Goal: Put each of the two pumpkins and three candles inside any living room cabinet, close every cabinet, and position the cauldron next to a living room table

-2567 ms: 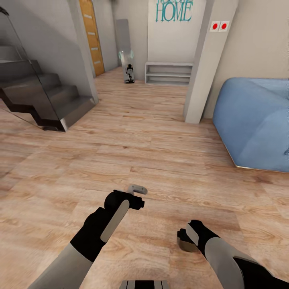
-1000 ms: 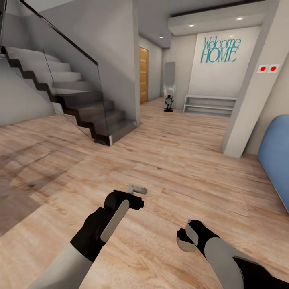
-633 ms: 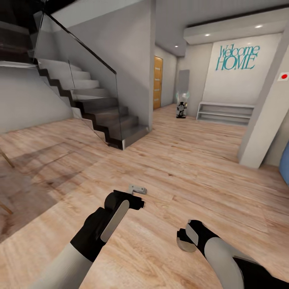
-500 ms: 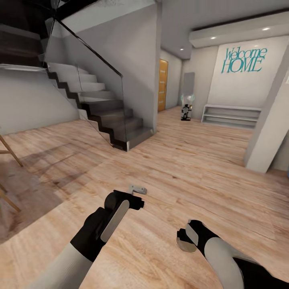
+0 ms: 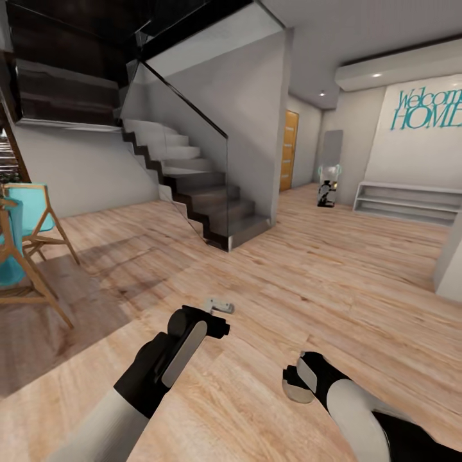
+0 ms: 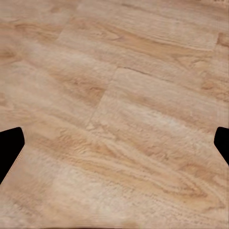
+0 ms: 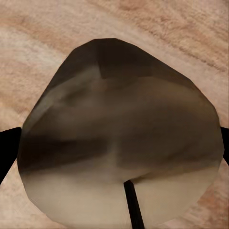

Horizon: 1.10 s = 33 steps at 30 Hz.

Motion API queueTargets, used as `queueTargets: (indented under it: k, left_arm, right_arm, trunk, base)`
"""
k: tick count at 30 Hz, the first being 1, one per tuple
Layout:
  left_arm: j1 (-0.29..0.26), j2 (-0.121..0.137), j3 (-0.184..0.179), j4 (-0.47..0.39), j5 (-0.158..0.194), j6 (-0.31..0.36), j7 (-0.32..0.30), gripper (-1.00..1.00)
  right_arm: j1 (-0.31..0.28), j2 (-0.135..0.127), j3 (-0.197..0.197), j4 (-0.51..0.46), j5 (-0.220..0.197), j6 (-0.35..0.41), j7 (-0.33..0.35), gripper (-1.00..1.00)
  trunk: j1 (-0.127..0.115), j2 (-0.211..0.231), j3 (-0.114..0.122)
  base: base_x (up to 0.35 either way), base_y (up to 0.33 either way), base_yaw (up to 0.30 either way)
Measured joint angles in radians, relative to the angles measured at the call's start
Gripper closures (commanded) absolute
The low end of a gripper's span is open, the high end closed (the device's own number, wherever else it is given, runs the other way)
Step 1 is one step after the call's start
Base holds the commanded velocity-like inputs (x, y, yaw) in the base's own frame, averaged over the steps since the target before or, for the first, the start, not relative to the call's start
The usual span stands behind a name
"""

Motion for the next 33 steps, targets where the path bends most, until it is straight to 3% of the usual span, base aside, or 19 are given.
queueTargets:
  k: [3, 9, 12, 16, 24, 33]
  left_arm:
    - [0.000, 0.000, 0.000, 0.009, 0.000, 0.000, 0.000, -1.00]
    - [-0.001, -0.001, 0.006, 0.145, 0.003, -0.018, 0.000, -1.00]
    - [-0.007, -0.001, 0.076, 0.215, 0.000, -0.028, -0.005, -1.00]
    - [-0.014, 0.001, 0.141, 0.298, -0.003, -0.044, -0.006, -1.00]
    - [-0.061, 0.012, 0.160, 0.433, -0.003, -0.095, -0.001, -1.00]
    - [-0.105, 0.013, 0.163, 0.550, -0.003, -0.125, 0.001, -1.00]
  right_arm:
    - [0.000, 0.001, 0.000, 0.000, 0.000, 0.000, 0.000, 1.00]
    - [0.000, 0.000, 0.000, 0.000, 0.000, 0.000, 0.000, 1.00]
    - [0.000, 0.000, 0.000, 0.000, 0.000, 0.000, 0.000, 1.00]
    - [0.000, 0.000, 0.000, 0.000, 0.000, 0.000, 0.000, 1.00]
    - [0.000, 0.000, 0.000, 0.001, 0.000, 0.000, 0.000, 1.00]
    - [0.000, 0.001, 0.000, 0.001, 0.000, 0.000, 0.000, 1.00]
  trunk:
    - [-0.001, 0.001, 0.011]
    - [-0.004, 0.002, 0.032]
    - [-0.005, 0.003, 0.042]
    - [-0.007, 0.004, 0.056]
    - [-0.011, 0.006, 0.084]
    - [-0.045, 0.069, 0.109]
  base:
    - [0.000, 0.000, 0.284]
    - [0.000, 0.000, 0.284]
    - [0.000, 0.000, 0.284]
    - [0.000, 0.000, 0.284]
    - [0.000, 0.000, 0.284]
    - [0.000, 0.000, 0.284]
